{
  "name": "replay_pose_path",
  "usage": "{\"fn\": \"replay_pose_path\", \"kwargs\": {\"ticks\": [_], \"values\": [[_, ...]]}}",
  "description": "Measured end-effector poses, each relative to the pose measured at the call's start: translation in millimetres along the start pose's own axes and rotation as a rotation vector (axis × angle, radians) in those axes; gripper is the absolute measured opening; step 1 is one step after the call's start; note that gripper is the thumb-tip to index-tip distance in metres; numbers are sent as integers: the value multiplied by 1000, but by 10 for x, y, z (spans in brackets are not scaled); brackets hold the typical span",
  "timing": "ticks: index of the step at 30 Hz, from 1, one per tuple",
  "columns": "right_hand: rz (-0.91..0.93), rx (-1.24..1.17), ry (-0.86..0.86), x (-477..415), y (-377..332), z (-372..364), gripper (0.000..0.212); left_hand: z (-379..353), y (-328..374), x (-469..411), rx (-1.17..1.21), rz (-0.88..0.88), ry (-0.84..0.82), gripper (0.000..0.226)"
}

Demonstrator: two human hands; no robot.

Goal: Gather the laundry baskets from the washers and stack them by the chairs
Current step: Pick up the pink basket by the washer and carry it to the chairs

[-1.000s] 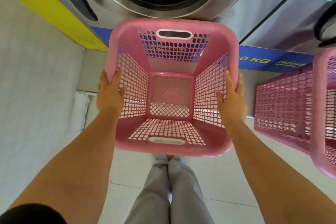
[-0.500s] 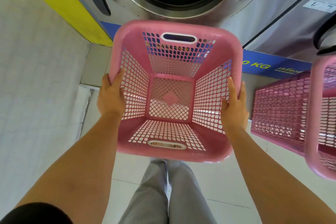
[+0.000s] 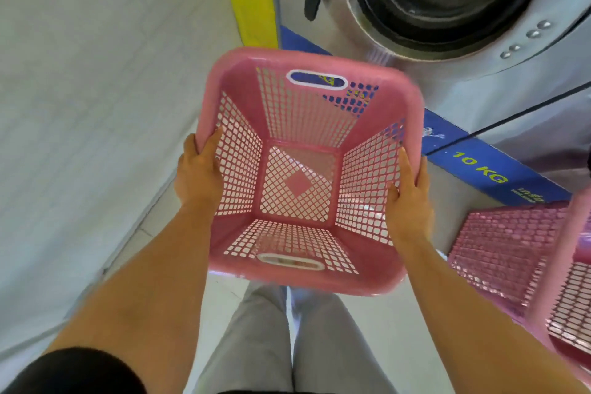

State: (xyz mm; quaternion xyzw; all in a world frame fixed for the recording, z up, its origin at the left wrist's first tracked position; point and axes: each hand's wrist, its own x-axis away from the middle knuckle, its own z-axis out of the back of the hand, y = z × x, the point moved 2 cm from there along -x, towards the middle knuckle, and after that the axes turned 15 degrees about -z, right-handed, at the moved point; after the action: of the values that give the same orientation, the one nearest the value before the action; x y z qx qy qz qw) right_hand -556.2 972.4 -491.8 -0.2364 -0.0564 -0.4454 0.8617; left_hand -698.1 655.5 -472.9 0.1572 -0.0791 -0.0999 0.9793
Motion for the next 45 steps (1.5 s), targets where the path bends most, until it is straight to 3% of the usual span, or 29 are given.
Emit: {"fn": "replay_pose_path", "kwargs": {"ticks": [10, 17, 27, 32, 45], "values": [[281, 86, -142, 775, -868, -487, 70, 382, -1191, 1250, 42, 346, 110, 56], [475, 177, -149, 1735, -1294, -1184, 67, 408, -2226, 2292, 83, 566, 162, 56], [791, 287, -298, 2921, -1832, -2320, 69, 256, -3407, 3656, 125, 883, 237, 58], [888, 322, -334, 3233, -2095, -2875, 67, 20, -3859, 3984, 133, 1007, 271, 63], [1036, 334, -349, 3544, -2340, -4241, 61, -754, -4836, 4167, 128, 1120, 280, 58]]}}
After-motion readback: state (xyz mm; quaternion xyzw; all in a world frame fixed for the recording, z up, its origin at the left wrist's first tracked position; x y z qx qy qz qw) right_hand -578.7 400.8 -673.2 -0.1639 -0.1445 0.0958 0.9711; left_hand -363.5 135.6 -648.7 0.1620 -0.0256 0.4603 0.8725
